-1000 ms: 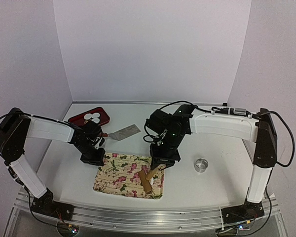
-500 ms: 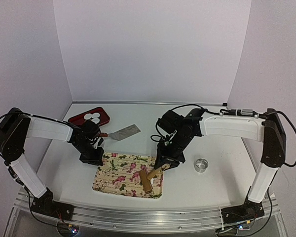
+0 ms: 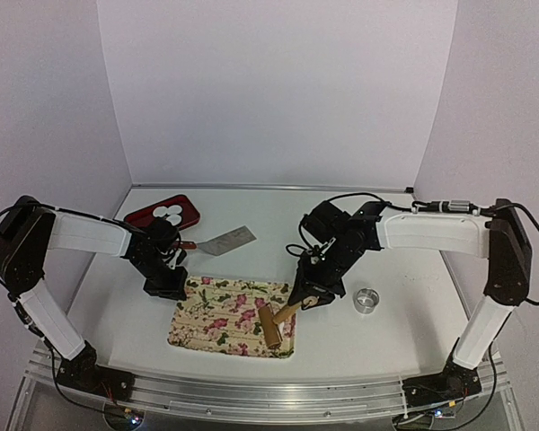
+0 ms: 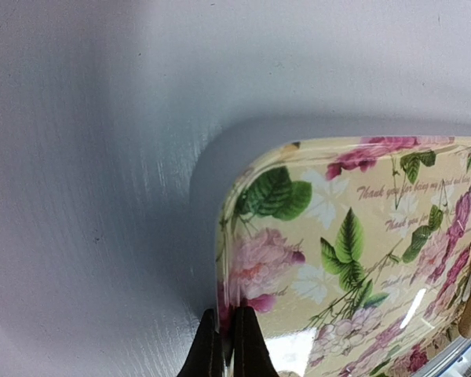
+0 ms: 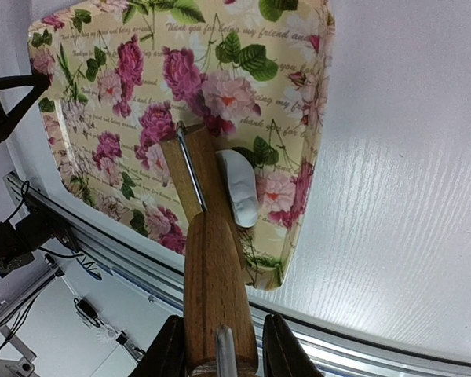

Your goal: Roll out the dumpling wrappers from the dough

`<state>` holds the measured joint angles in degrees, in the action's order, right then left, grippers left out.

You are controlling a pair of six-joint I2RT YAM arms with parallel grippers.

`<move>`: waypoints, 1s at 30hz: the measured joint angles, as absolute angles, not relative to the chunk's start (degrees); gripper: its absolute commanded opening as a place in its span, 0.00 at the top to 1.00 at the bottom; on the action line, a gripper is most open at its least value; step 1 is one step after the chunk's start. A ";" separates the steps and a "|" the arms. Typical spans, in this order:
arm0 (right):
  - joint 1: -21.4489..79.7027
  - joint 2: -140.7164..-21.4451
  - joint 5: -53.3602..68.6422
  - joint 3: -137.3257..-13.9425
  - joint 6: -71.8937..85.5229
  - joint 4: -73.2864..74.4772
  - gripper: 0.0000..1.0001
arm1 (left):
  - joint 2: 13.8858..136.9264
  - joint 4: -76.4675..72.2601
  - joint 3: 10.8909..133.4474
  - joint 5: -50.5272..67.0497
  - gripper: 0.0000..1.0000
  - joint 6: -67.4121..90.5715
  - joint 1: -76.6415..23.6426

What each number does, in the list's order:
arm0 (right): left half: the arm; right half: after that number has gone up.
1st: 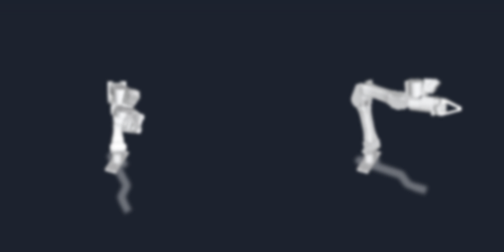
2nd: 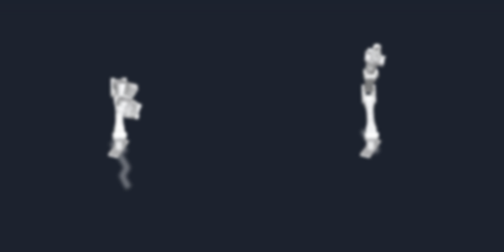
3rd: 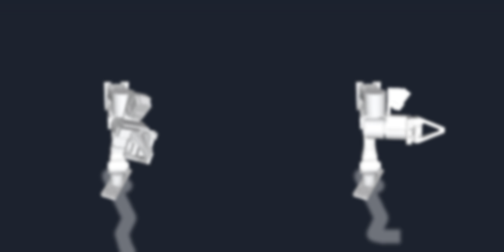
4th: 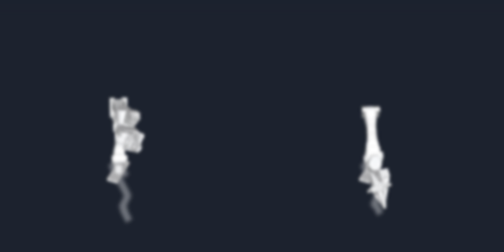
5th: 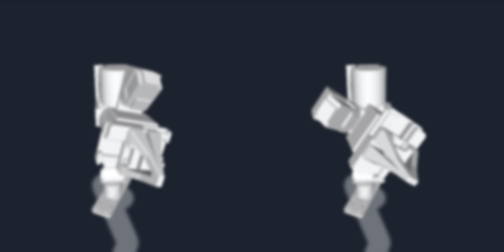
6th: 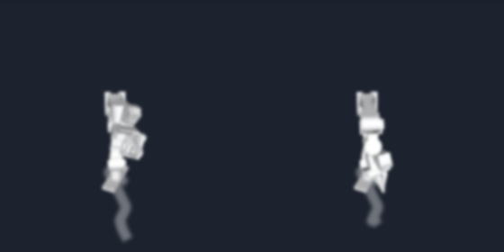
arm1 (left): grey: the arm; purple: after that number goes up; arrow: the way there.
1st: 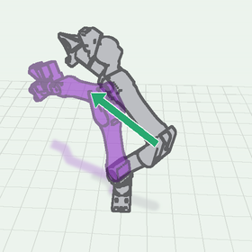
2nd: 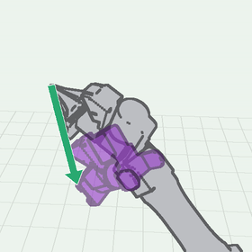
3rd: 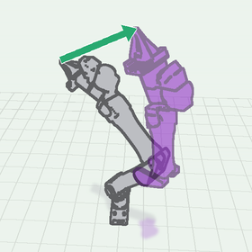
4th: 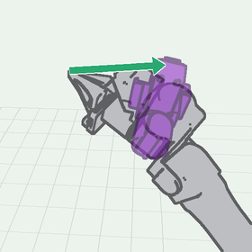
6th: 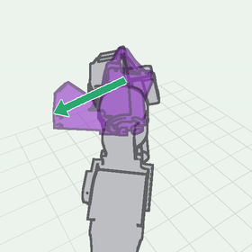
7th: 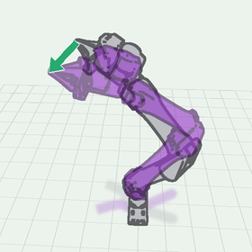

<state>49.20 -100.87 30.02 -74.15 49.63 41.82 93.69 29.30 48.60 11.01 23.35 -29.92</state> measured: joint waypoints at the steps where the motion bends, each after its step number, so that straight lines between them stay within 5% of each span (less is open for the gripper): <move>1: 49.06 -100.68 30.02 -73.92 49.65 41.80 1.00 | 93.69 29.30 48.60 11.03 1.00 23.35 -29.89; 17: 47.53 -99.10 30.06 -72.50 49.34 42.17 1.00 | 93.71 29.24 48.60 11.88 1.00 22.52 -29.01; 30: 49.86 -109.40 33.62 -82.30 46.43 41.55 1.00 | 93.91 28.88 48.60 11.99 1.00 22.35 -28.01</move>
<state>49.86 -109.40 33.62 -82.30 46.43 41.55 93.91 28.88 48.60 11.99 22.35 -28.01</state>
